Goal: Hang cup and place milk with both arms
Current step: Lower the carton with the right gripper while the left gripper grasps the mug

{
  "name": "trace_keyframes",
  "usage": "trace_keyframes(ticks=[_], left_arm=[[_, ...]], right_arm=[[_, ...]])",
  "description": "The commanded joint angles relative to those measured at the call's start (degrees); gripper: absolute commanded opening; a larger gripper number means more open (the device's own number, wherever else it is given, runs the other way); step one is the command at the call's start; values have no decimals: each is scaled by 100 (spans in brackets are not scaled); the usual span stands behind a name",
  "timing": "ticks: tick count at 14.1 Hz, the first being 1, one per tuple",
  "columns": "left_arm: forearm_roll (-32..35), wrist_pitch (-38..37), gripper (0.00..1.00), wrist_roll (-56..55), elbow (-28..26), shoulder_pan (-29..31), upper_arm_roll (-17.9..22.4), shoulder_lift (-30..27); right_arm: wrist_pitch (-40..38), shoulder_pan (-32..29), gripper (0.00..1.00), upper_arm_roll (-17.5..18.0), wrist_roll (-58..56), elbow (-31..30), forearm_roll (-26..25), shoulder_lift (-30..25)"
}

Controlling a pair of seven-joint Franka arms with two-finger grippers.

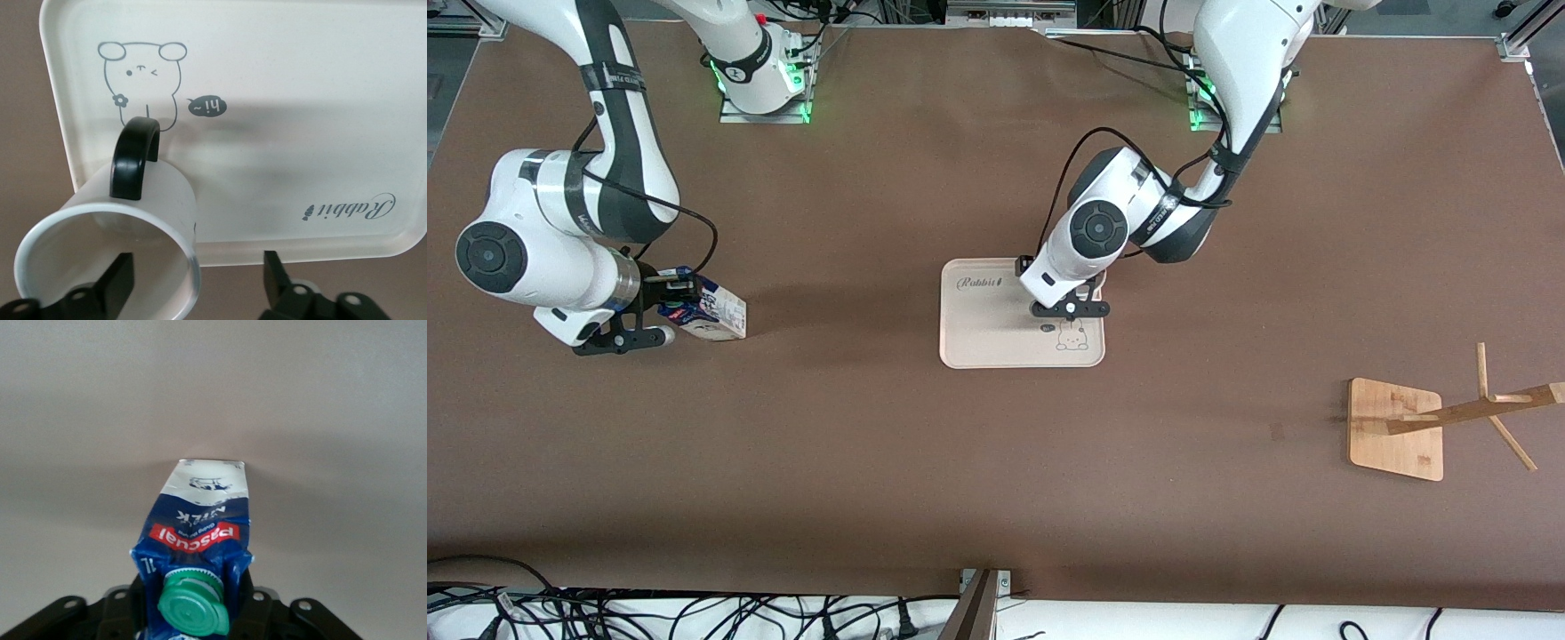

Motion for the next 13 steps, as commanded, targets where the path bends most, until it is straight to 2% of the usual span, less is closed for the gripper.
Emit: trace_keyframes(ticks=[1, 3, 4, 7, 10, 13], left_arm=[[-2, 51, 19, 51, -135, -41, 16, -2], [-2, 43, 3, 51, -145, -41, 16, -2], [7, 42, 0, 60, -136, -33, 16, -11], [-2, 34, 0, 60, -136, 2, 16, -54], [-2, -1, 0, 33, -57, 160, 24, -256], [-2, -273, 0, 637, 13, 896, 42, -738]], right_arm=[[-1, -101, 100, 96, -66, -44, -41, -90], [-10, -153, 100, 96, -58, -18, -41, -108], [-10, -188, 100, 96, -93, 8, -50, -134], [-202, -241, 100, 87, -102, 218, -94, -406], [-851, -285, 100, 70, -102, 684, -76, -730], [-985, -460, 100, 69, -84, 931, -76, -1275]])
